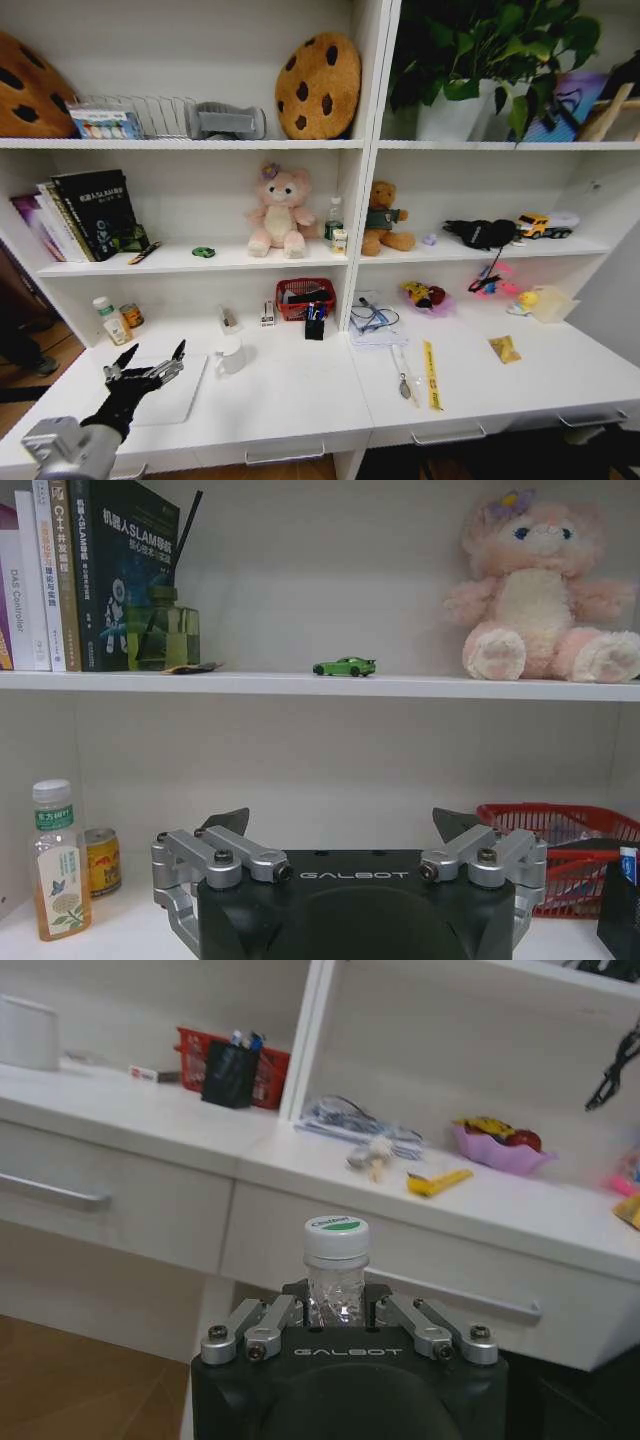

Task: Organize the objects on the table.

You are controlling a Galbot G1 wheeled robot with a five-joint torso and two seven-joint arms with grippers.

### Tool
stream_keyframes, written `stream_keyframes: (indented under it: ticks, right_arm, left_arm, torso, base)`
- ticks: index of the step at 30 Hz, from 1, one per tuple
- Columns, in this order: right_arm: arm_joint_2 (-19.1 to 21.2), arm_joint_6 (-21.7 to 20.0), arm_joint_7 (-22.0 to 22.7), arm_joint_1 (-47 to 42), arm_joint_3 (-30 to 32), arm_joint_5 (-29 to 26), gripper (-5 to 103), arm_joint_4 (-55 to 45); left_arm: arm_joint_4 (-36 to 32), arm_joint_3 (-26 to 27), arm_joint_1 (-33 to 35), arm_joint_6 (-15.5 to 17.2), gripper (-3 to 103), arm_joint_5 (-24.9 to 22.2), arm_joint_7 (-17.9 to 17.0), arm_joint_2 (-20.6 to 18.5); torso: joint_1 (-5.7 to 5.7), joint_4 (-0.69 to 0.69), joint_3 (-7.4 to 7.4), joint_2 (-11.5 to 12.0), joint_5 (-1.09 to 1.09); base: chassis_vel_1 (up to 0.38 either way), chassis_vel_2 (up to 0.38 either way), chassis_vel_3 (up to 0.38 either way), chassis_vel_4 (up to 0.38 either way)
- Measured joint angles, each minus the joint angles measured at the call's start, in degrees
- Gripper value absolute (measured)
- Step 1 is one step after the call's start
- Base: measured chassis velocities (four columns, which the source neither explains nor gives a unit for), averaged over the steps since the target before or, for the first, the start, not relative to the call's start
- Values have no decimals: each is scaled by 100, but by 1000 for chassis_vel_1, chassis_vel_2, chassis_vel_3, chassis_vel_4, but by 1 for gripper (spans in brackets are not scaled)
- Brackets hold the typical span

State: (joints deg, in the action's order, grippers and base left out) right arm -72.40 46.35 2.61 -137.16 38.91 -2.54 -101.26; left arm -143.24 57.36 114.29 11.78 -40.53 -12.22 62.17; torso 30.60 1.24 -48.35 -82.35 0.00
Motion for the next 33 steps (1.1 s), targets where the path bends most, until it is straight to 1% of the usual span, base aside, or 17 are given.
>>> stream_keyframes:
  ticks: [1, 2, 3, 4, 5, 6, 8, 9, 12, 15, 17, 24, 26, 27, 31, 32, 33]
  right_arm:
    - [63, -77, -41, 371, -14, -95, 26, 421]
    - [63, -77, -41, 371, -14, -95, 26, 421]
    - [116, -213, -222, 820, -28, -202, 26, 890]
    - [147, -321, -361, 1249, -62, -252, 26, 1313]
    - [147, -321, -361, 1249, -62, -252, 26, 1313]
    - [160, -385, -457, 1514, -81, -263, 26, 1585]
    - [211, -520, -623, 2065, -163, -264, 26, 2119]
    - [211, -520, -623, 2065, -163, -264, 26, 2119]
    - [186, -595, -714, 2746, -247, -96, 26, 2800]
    - [147, -602, -714, 2980, -272, -31, 26, 3065]
    - [147, -636, -709, 3047, -296, -91, 26, 3147]
    - [174, -724, -713, 3255, -329, -272, 26, 3454]
    - [110, -791, -749, 3588, -352, -311, 26, 3799]
    - [110, -791, -749, 3588, -352, -311, 26, 3799]
    - [-4, -855, -774, 4152, -349, -166, 26, 4163]
    - [-4, -855, -774, 4152, -349, -166, 26, 4163]
    - [-22, -868, -777, 4320, -336, -132, 26, 4275]
  left_arm:
    - [0, 0, 0, 0, 100, 0, 0, 0]
    - [0, 0, 0, 0, 100, 0, 0, 0]
    - [-1, 0, 0, 0, 100, 0, 0, 0]
    - [-1, 0, 0, -1, 100, 0, 0, 0]
    - [-1, 0, 0, -1, 100, 0, 0, 0]
    - [-1, 0, 0, -1, 100, 0, 0, 0]
    - [-1, 0, 0, -1, 100, 0, 0, 0]
    - [-1, 0, 0, -1, 100, 0, 0, 0]
    - [-1, 0, 0, -1, 100, 0, 0, 0]
    - [-1, 0, 0, -1, 100, 0, 0, 0]
    - [-1, 0, 0, -1, 100, 0, 0, 0]
    - [0, 0, 0, -1, 100, 0, 0, 0]
    - [0, 0, 0, -1, 100, 0, 0, 0]
    - [0, 0, 0, -1, 100, 0, 0, 0]
    - [0, 0, 0, -1, 100, 0, 0, 0]
    - [0, 0, 0, -1, 100, 0, 0, 0]
    - [0, 0, 0, -1, 100, 0, 0, 0]
  torso:
    - [1, -3, 0, 0, 2]
    - [1, -3, 0, 0, 2]
    - [2, 0, -1, 0, 0]
    - [2, 0, -1, 1, 1]
    - [2, 0, -1, 1, 1]
    - [1, 0, 0, 1, 4]
    - [2, -1, 0, 1, 1]
    - [2, -1, 0, 1, 1]
    - [2, -2, -1, 1, 0]
    - [2, 0, -1, 1, 2]
    - [2, 1, -1, 1, -2]
    - [2, 1, -1, 1, -1]
    - [2, 0, -1, 1, 1]
    - [2, 0, -1, 1, 1]
    - [-3, 0, 6, 14, 1]
    - [-3, 0, 6, 14, 1]
    - [-19, -1, 26, 52, 0]
  base:
    - [0, 0, 0, 0]
    - [0, 0, 0, 0]
    - [0, 0, 0, 0]
    - [0, 0, 0, 0]
    - [0, 0, 0, 0]
    - [0, 0, 0, 0]
    - [0, 0, 0, 0]
    - [0, 0, 0, 0]
    - [0, 0, 0, 0]
    - [0, 0, 0, 0]
    - [0, 0, 0, 0]
    - [0, 0, 0, 0]
    - [0, 0, 0, 0]
    - [0, 0, 0, 0]
    - [0, 0, 0, 0]
    - [0, 0, 0, 0]
    - [0, 0, 0, 0]
